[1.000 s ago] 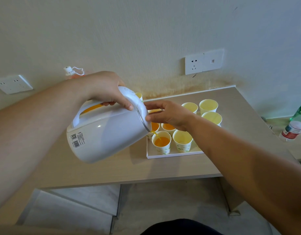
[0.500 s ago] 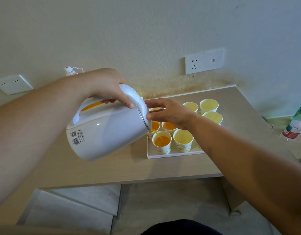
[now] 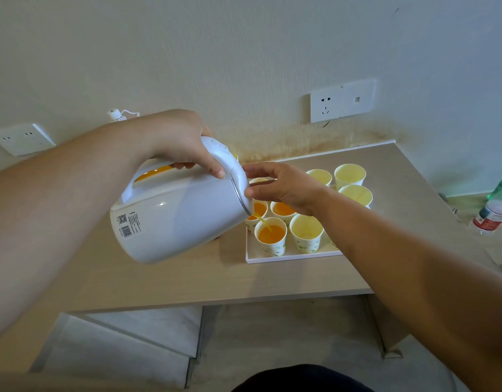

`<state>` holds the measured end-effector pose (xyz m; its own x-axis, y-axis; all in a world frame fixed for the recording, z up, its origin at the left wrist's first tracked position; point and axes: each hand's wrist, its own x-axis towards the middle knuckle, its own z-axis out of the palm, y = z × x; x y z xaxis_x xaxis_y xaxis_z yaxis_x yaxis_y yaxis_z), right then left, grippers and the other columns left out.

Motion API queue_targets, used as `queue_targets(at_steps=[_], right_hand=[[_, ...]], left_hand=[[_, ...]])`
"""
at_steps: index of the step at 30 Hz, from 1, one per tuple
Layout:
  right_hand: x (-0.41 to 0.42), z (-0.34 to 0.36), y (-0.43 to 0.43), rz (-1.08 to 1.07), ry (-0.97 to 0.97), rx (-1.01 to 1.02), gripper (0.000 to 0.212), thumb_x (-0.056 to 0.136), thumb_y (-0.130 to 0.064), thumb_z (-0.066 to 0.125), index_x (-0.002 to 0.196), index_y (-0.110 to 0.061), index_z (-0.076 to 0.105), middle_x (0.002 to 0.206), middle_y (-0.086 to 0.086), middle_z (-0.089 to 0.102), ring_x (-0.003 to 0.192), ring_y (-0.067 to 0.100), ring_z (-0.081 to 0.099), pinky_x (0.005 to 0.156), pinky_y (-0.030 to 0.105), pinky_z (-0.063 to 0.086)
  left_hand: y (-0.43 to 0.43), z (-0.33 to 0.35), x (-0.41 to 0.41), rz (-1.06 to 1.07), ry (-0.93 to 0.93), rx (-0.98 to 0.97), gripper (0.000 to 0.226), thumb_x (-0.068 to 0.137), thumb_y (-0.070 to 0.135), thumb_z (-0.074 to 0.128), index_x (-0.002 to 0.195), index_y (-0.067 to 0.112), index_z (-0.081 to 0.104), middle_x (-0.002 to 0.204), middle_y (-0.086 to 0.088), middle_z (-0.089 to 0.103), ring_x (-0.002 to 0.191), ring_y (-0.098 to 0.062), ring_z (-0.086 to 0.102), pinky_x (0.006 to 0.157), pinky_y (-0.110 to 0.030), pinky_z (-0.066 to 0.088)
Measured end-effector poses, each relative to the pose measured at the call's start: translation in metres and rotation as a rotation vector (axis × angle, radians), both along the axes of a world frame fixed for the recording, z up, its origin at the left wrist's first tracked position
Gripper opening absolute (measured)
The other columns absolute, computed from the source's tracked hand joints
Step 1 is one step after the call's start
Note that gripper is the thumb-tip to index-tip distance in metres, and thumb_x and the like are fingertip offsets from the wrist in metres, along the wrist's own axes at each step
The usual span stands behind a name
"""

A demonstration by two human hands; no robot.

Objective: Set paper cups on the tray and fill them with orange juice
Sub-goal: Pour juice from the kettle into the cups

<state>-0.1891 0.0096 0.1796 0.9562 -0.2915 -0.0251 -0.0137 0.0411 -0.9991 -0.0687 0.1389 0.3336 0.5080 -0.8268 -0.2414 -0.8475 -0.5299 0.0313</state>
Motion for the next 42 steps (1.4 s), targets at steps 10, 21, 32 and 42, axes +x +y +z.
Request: queue_targets(at_steps=[10,21,32,42], right_hand=[[0.0001,-0.0005,0.0004,-0.014,0.0,0.014,0.056,0.081,-0.007,0.072,0.133,-0.013,0.053,0.124,0.003,0.062,0.109,0.017,0.063,0.088,0.021,0.052],[0.0024,-0.0013,-0.0002,-0.012,0.006,0.001,0.058,0.079,-0.01,0.074,0.134,-0.014,0.053,0.127,0.002,0.061,0.111,0.017,0.062,0.092,0.026,0.051],[0.0007,0.0008,0.002,-0.019,-0.009,0.01,0.058,0.081,-0.006,0.072,0.135,-0.011,0.051,0.127,0.004,0.06,0.109,0.016,0.063,0.082,0.018,0.053],[0.0018,0.0006,0.0001,-0.023,-0.011,0.007,0.059,0.08,-0.009,0.074,0.135,-0.011,0.051,0.129,0.004,0.059,0.111,0.016,0.061,0.08,0.017,0.053]], left_hand=[[-0.003,0.0014,-0.0013,-0.014,-0.017,0.019,0.034,0.067,0.046,0.081,0.07,0.018,0.062,0.057,-0.001,0.062,0.048,-0.017,0.055,0.054,-0.025,0.039],[-0.002,0.0015,0.0018,-0.022,-0.022,0.021,0.036,0.066,0.048,0.081,0.071,0.017,0.063,0.056,-0.002,0.063,0.048,-0.016,0.055,0.056,-0.027,0.041],[-0.0018,0.0032,0.0011,-0.024,-0.029,0.028,0.037,0.066,0.049,0.08,0.074,0.016,0.065,0.059,-0.004,0.064,0.05,-0.019,0.056,0.059,-0.028,0.043],[-0.0025,0.0052,-0.0003,-0.019,-0.033,0.023,0.04,0.065,0.049,0.081,0.077,0.014,0.066,0.061,-0.005,0.065,0.051,-0.018,0.057,0.059,-0.028,0.044]])
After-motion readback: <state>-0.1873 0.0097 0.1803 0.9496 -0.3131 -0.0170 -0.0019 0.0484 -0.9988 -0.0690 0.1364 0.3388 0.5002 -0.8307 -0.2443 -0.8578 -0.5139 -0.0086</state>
